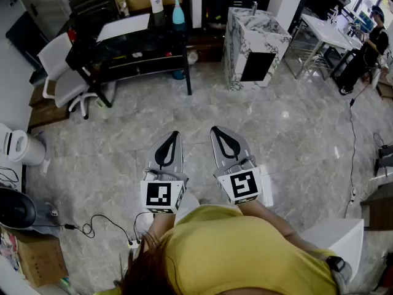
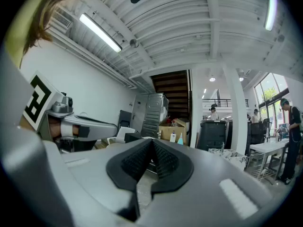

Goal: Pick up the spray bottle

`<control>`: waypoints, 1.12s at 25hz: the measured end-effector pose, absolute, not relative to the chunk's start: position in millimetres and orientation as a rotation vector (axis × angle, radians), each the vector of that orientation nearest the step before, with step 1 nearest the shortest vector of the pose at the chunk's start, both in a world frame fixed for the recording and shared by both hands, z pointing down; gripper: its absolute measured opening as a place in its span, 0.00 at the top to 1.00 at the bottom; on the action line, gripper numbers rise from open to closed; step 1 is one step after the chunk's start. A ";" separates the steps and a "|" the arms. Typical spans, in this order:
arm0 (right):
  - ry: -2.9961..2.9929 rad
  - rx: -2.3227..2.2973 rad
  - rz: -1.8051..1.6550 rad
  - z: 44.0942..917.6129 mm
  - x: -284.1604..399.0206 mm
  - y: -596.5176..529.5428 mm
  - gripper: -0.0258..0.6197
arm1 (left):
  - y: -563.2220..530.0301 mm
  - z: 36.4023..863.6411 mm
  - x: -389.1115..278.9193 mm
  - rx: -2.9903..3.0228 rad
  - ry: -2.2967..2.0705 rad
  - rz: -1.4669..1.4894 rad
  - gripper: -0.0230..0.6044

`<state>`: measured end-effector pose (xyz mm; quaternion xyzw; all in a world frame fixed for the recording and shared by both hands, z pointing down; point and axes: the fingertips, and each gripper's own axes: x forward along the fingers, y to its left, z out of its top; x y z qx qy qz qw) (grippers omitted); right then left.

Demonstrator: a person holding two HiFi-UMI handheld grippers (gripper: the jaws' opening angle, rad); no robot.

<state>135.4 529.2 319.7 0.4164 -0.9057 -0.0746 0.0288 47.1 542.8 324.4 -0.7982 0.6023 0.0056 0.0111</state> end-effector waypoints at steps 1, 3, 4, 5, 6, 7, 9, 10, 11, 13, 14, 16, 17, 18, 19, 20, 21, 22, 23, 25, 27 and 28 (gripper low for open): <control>-2.790 1.288 -0.224 325.5 138.6 525.5 0.96 | 539.5 326.1 48.9 -2.495 1.875 0.015 0.96; -2.788 1.293 -0.213 333.9 143.0 518.3 0.96 | 533.0 329.9 51.9 -2.506 1.869 0.010 0.96; -2.788 1.295 -0.213 335.9 144.0 514.7 0.96 | 529.9 331.8 52.7 -2.509 1.869 0.006 0.96; -2.788 1.297 -0.218 336.7 144.5 510.9 0.96 | 527.0 333.6 52.8 -2.509 1.870 0.002 0.96; -2.787 1.298 -0.223 337.1 144.6 506.9 0.96 | 523.8 335.3 52.3 -2.507 1.874 -0.002 0.96; -2.787 1.299 -0.225 337.9 144.4 502.8 0.96 | 520.2 337.0 51.3 -2.503 1.880 -0.003 0.96; -2.786 1.297 -0.226 340.8 142.5 493.3 0.96 | 509.8 341.7 48.2 -2.501 1.889 -0.007 0.96; -2.785 1.295 -0.228 342.2 140.2 487.6 0.96 | 502.8 344.7 46.0 -2.505 1.890 -0.010 0.95; -2.786 1.291 -0.230 342.9 136.9 481.2 0.96 | 494.7 347.8 43.3 -2.511 1.889 -0.015 0.87; -2.786 1.293 -0.234 343.2 130.3 466.4 0.96 | 476.6 353.3 36.7 -2.525 1.886 -0.022 0.82; -2.784 1.299 -0.235 343.7 127.9 457.6 0.96 | 466.5 355.5 33.8 -2.533 1.881 -0.024 0.81; -2.779 1.321 -0.229 345.0 123.1 436.5 0.96 | 443.3 358.9 28.5 -2.552 1.860 -0.028 0.76; -2.776 1.330 -0.225 346.5 120.0 424.8 0.96 | 430.4 359.9 25.1 -2.561 1.846 -0.033 0.74; -2.771 1.333 -0.222 348.6 116.3 412.7 0.96 | 417.0 360.1 21.0 -2.566 1.833 -0.037 0.74; -2.761 1.332 -0.222 351.7 112.9 400.5 0.96 | 403.3 359.4 16.6 -2.570 1.821 -0.040 0.74; -2.748 1.330 -0.223 355.2 110.1 388.2 0.96 | 389.7 358.4 12.6 -2.574 1.812 -0.042 0.74; -2.737 1.330 -0.221 358.0 107.6 376.0 0.96 | 376.2 357.6 8.9 -2.577 1.806 -0.043 0.72; -2.730 1.336 -0.214 359.5 104.7 363.8 0.96 | 362.9 357.3 5.5 -2.581 1.802 -0.045 0.70; -2.726 1.343 -0.204 359.9 101.2 351.7 0.96 | 349.9 357.1 2.2 -2.587 1.797 -0.046 0.70; -2.723 1.354 -0.196 358.2 91.8 328.3 0.96 | 324.8 356.9 -4.6 -2.599 1.780 -0.051 0.70; -2.715 1.356 -0.206 356.9 81.1 305.0 0.96 | 300.7 356.4 -13.2 -2.610 1.764 -0.051 0.70; -2.712 1.360 -0.206 356.4 75.7 293.4 0.96 | 288.7 356.5 -18.6 -2.616 1.760 -0.048 0.70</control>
